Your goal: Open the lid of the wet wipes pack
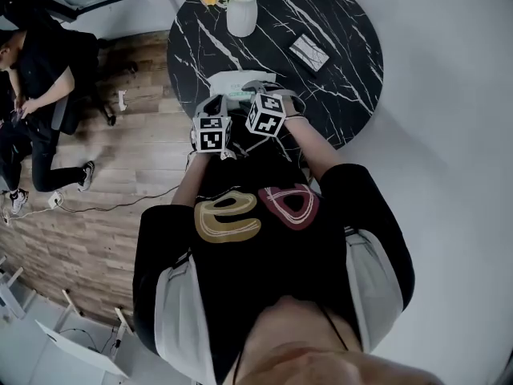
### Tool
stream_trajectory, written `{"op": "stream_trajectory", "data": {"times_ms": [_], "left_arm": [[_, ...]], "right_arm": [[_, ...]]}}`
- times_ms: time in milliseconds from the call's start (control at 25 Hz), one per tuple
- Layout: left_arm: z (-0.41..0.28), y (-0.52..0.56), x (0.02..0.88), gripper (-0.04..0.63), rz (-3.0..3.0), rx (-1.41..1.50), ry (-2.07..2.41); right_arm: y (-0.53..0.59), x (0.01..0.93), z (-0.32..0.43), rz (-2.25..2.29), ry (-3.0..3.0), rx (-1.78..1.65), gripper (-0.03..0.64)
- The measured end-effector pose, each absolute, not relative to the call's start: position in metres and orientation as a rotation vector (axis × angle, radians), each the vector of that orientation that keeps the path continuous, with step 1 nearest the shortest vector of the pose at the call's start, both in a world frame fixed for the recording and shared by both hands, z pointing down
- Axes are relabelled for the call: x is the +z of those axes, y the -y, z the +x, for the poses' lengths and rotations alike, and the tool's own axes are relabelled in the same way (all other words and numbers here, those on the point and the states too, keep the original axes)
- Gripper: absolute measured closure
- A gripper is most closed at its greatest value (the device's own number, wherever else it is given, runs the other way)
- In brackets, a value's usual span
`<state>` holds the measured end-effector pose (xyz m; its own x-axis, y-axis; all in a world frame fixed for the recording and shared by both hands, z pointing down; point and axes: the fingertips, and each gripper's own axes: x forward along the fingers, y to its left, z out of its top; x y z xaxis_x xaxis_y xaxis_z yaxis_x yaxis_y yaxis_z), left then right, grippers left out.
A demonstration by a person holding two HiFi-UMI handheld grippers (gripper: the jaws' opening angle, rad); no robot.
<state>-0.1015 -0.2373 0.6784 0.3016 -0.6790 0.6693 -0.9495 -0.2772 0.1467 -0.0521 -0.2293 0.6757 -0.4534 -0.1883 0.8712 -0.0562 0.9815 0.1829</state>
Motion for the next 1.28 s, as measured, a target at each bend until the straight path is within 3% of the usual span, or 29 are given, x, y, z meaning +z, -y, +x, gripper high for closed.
{"op": "stream_trajectory", "data": {"times_ms": [1280], "left_arm": [[-0.097,0.239,0.691,0.574,2.112,0.822,1.453]], "right_arm": [[0.239,0.673,-0.050,0.181,2.162,0.198,0.492]]}}
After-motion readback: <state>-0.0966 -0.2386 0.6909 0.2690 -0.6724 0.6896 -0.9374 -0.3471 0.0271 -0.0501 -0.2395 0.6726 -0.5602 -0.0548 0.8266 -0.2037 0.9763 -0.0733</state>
